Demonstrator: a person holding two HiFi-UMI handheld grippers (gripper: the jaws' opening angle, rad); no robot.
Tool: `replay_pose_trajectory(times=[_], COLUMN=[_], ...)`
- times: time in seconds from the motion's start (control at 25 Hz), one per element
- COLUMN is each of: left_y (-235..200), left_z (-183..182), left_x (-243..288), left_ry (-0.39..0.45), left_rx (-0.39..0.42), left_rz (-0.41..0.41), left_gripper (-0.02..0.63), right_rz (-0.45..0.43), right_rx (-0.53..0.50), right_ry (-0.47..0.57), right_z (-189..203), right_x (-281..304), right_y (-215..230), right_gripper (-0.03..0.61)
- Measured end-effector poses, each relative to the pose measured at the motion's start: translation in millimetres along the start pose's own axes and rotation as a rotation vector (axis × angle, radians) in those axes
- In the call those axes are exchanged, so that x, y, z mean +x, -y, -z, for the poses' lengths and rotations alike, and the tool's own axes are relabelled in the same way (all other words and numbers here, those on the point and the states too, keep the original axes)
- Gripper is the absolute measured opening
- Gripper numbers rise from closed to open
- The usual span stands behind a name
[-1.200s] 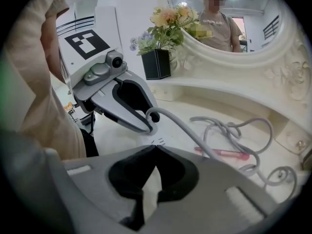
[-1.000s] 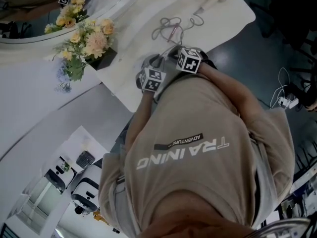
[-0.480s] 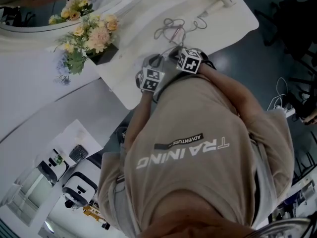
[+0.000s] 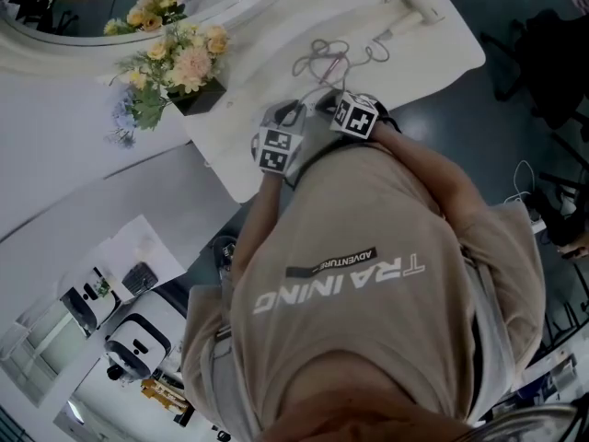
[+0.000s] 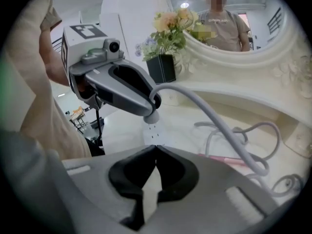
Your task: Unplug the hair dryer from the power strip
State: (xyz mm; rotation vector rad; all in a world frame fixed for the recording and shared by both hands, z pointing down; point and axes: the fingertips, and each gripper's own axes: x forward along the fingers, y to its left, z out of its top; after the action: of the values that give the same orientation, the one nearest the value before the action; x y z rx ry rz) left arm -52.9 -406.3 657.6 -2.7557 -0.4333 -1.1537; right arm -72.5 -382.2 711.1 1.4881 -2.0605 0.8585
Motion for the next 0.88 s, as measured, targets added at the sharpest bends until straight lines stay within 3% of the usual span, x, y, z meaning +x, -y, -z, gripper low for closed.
replay_pose_trajectory(times=[0.28,0.52,0.68,0.88], left_y=[-6.5,-9.0,-21.0,-12.6], left_z=[-16.0,-29.7,-44.3,-42.3], left_x=[-15.8,-23.3,-26.8,-46.3], left_ry=[0.042,0.062,0.117,0.114], left_rx=[-0.038,-0.039,-0.094,-0.107], left_rz=[-0.026,-0.063,-0.097,-0.101], left_gripper=[0.058,0.058,0.058,0.058], right_rz=[-0.052,-0.035,0.014,0.083], right_rx=[0.013,0.126,0.070,-0.019], right_ry=[0.165,0.390,0.504,0.630], right_z=[-38.2,-83.9,-122.8,-163.4], right_x=[-54.2,-127.6,-166.6,-199.0], right_y=[-5.3,12.2,28.2,21.2], right_gripper=[0.005,0.003,0.004,0.005])
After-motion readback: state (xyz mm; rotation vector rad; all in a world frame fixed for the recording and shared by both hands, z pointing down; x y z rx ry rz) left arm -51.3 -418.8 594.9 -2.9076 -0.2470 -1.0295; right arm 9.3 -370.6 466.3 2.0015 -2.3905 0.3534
